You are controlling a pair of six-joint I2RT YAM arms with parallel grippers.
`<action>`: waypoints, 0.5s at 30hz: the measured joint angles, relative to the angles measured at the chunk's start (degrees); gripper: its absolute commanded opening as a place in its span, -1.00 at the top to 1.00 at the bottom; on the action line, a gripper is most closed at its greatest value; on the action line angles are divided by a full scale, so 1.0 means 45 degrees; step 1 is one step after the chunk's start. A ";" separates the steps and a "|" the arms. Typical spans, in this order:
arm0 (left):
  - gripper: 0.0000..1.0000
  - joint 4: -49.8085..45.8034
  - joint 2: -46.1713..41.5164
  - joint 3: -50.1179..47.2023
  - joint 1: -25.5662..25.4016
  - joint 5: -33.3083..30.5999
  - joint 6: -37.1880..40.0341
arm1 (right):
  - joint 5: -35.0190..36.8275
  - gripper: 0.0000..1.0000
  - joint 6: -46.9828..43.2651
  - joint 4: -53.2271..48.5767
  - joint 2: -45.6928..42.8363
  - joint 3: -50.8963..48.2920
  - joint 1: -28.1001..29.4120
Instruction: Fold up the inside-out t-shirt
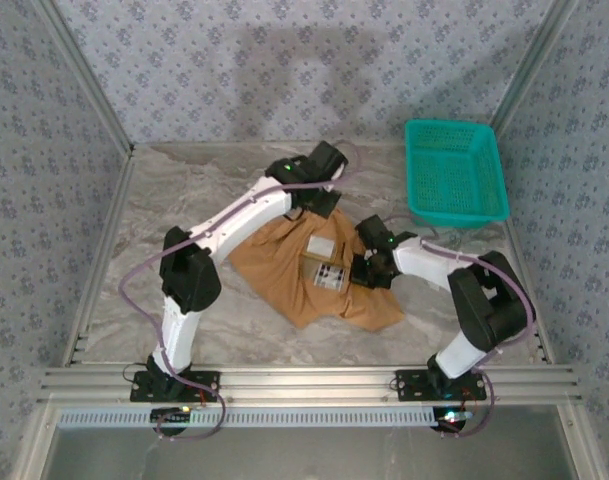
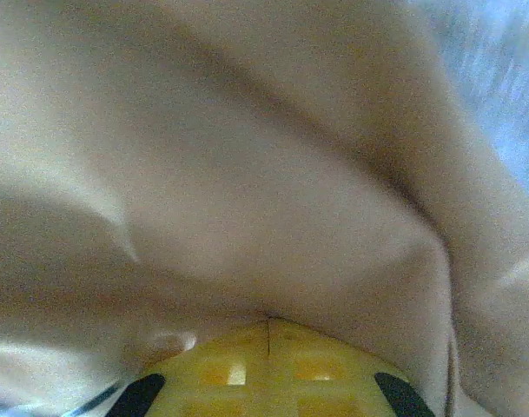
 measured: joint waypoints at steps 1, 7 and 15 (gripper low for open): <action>1.00 -0.0087 -0.0112 0.0379 0.0165 0.0073 0.0005 | 0.0151 1.00 -0.0049 0.0034 0.0155 0.0291 -0.0238; 1.00 -0.0131 -0.1549 0.0738 0.1073 0.0199 0.0000 | 0.1413 1.00 -0.0476 -0.0112 -0.0928 0.1729 -0.1161; 1.00 0.2725 -0.5047 -0.7504 0.0733 0.1486 -0.1195 | 0.2244 1.00 -0.0447 0.0049 -0.3172 -0.1370 -0.0772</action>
